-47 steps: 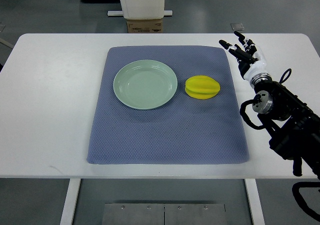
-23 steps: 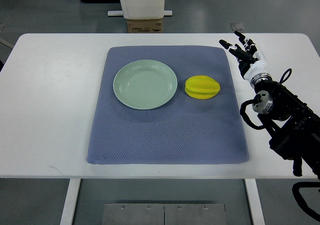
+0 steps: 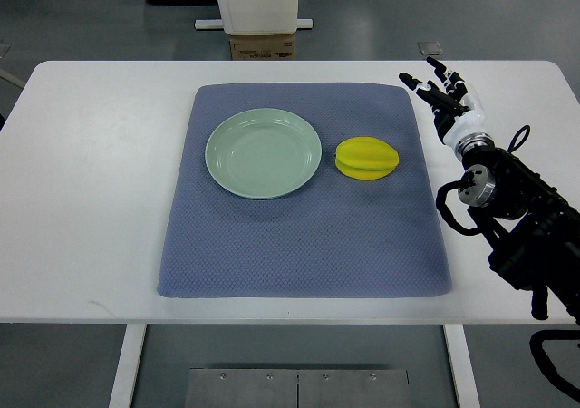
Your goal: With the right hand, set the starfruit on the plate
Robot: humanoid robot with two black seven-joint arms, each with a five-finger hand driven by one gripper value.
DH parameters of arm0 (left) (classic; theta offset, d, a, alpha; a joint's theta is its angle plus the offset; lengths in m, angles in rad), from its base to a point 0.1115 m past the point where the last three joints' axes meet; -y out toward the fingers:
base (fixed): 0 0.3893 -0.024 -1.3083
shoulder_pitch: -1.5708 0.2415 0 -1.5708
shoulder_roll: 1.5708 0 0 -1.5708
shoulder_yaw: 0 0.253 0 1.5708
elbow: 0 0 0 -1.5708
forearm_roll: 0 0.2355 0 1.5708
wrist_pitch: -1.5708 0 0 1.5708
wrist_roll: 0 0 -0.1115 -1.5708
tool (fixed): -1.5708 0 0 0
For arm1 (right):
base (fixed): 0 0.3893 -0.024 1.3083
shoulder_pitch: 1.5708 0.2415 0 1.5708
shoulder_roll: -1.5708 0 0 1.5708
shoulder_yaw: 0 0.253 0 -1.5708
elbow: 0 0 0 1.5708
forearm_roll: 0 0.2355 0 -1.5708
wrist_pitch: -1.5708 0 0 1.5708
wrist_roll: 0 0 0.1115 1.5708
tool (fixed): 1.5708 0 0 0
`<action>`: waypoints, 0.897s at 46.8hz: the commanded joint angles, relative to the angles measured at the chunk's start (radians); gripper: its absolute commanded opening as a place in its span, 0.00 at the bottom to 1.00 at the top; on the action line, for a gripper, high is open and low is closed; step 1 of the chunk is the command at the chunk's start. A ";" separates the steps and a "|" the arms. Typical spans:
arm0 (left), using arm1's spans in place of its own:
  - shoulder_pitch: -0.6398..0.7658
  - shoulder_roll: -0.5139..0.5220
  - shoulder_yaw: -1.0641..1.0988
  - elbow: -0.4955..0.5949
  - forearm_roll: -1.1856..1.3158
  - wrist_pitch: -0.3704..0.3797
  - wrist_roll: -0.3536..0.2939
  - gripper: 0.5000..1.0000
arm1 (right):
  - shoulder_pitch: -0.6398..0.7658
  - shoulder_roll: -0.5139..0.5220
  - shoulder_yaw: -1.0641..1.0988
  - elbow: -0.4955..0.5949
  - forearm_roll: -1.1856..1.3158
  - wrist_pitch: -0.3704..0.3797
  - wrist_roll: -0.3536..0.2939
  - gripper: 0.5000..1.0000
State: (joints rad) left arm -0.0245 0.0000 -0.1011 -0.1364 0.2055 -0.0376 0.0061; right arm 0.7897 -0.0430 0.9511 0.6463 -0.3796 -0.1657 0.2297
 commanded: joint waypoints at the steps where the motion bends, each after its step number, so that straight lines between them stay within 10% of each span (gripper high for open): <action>1: 0.000 0.000 0.000 0.000 0.000 -0.001 0.000 1.00 | -0.001 -0.002 0.000 -0.002 0.001 -0.002 0.000 1.00; 42: 0.000 0.000 0.000 0.000 0.000 -0.001 0.000 1.00 | 0.002 -0.008 -0.018 0.001 -0.001 0.000 0.020 1.00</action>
State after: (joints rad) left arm -0.0245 0.0000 -0.1011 -0.1365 0.2055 -0.0384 0.0061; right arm 0.7914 -0.0495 0.9335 0.6461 -0.3805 -0.1656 0.2499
